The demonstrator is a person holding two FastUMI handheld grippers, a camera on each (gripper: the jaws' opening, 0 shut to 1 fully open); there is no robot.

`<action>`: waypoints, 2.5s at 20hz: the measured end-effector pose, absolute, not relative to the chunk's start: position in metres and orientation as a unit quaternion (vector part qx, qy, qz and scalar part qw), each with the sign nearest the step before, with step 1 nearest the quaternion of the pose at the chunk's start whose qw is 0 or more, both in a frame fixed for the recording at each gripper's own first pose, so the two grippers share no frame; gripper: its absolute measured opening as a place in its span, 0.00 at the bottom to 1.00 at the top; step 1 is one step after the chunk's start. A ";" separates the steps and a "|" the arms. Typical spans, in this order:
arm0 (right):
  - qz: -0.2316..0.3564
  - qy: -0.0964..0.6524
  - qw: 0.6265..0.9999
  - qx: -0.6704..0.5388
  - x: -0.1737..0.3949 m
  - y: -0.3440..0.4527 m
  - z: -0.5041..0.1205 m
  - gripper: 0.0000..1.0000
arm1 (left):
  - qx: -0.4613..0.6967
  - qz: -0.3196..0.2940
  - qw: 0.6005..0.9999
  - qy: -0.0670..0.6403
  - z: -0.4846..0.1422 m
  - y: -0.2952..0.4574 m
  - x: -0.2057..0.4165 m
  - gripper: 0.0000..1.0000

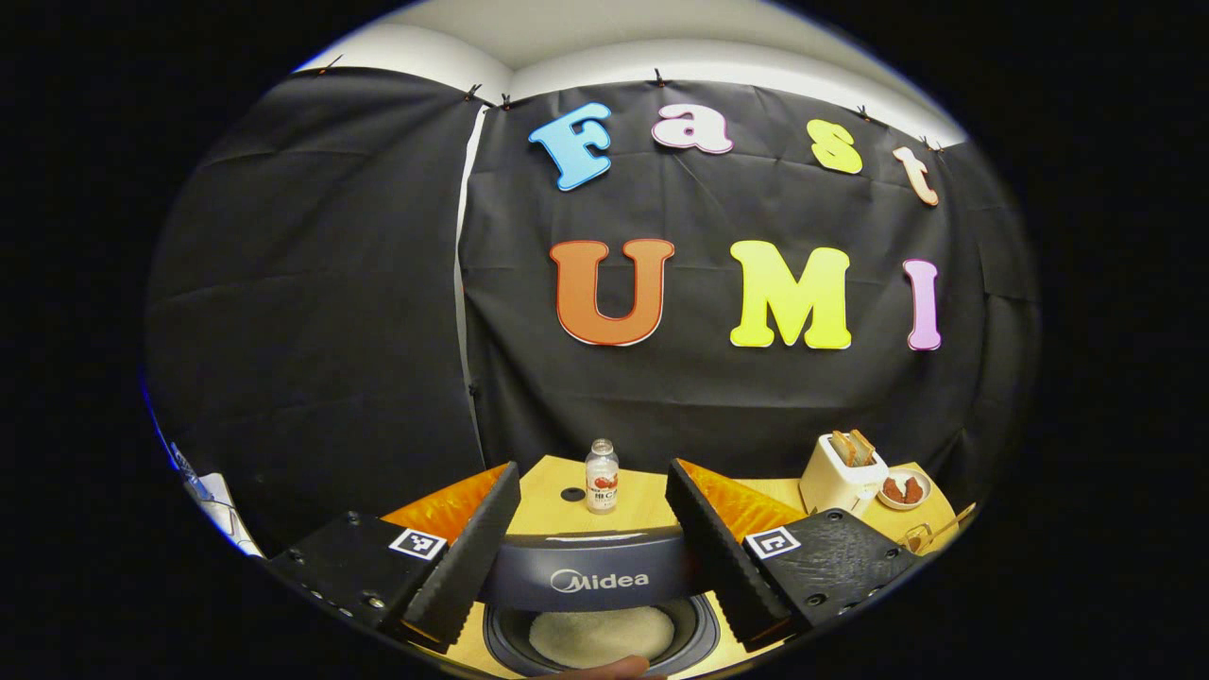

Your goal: Close the left gripper, press the button to open the rice cooker; take a wooden spoon from the chopstick holder with the right hand, scoop a spoonful of rice and pour it into the rice cooker, then put the wooden spoon back into the chopstick holder.

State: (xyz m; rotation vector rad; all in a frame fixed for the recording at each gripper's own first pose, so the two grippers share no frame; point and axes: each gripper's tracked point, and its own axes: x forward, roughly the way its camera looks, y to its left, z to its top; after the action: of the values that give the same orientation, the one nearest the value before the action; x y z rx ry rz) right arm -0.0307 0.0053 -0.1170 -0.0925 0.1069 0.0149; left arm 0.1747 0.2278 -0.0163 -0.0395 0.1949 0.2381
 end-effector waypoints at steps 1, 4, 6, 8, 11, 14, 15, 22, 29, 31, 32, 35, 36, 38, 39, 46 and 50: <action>0.009 0.053 0.998 -0.045 -0.034 0.006 -0.118 1.00 | -0.019 0.118 0.988 0.099 -0.022 0.225 0.167 1.00; 0.015 0.048 0.998 -0.045 -0.046 0.009 -0.118 1.00 | -0.019 0.116 0.988 0.104 -0.046 0.214 0.143 1.00; 0.014 0.050 0.998 -0.045 -0.049 0.009 -0.121 1.00 | -0.021 0.115 0.988 0.105 -0.064 0.207 0.130 0.99; 0.017 0.053 0.997 -0.043 -0.053 0.012 -0.125 1.00 | -0.020 0.112 0.988 0.106 -0.081 0.202 0.119 0.99; 0.017 0.056 0.997 -0.046 -0.055 0.013 -0.129 1.00 | -0.018 0.110 0.988 0.105 -0.103 0.197 0.108 0.99; 0.018 0.058 0.997 -0.049 -0.055 0.016 -0.133 1.00 | -0.021 0.112 0.987 0.112 -0.126 0.192 0.099 0.99; 0.021 0.057 0.997 -0.052 -0.054 0.018 -0.133 1.00 | -0.020 0.114 0.987 0.108 -0.131 0.191 0.097 0.99; 0.027 0.059 0.996 -0.059 -0.050 0.026 -0.138 1.00 | -0.012 0.125 0.987 0.095 -0.157 0.187 0.089 0.99; 0.025 0.067 0.996 -0.053 -0.048 0.023 -0.145 1.00 | -0.012 0.130 0.988 0.085 -0.168 0.187 0.090 0.99; 0.029 0.066 0.996 -0.054 -0.048 0.025 -0.145 1.00 | -0.008 0.133 0.988 0.080 -0.170 0.185 0.087 1.00; 0.029 0.065 0.996 -0.056 -0.048 0.026 -0.145 1.00 | -0.008 0.135 0.988 0.075 -0.171 0.186 0.090 1.00; 0.026 0.061 0.996 -0.058 -0.049 0.025 -0.143 1.00 | -0.010 0.137 0.987 0.081 -0.179 0.185 0.090 1.00; 0.024 0.062 0.996 -0.058 -0.049 0.024 -0.142 1.00 | -0.004 0.136 0.988 0.072 -0.179 0.185 0.090 0.99; 0.022 0.060 0.996 -0.058 -0.052 0.023 -0.141 1.00 | -0.008 0.137 0.988 0.070 -0.176 0.185 0.091 0.99; 0.021 0.059 0.996 -0.059 -0.053 0.022 -0.139 1.00 | -0.011 0.138 0.988 0.073 -0.175 0.186 0.091 1.00; 0.003 0.039 0.998 -0.055 -0.053 0.011 -0.113 1.00 | -0.011 0.135 0.986 0.092 -0.157 0.176 0.087 0.95; -0.007 0.032 0.999 -0.039 -0.050 0.006 -0.093 1.00 | -0.018 0.124 0.989 0.075 -0.123 0.161 0.072 0.95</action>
State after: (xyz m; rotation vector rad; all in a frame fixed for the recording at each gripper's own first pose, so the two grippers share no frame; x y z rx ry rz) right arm -0.0497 0.0060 -0.0926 -0.0787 0.0635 -0.0131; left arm 0.0722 0.1607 -0.1230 -0.0356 0.1514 0.2497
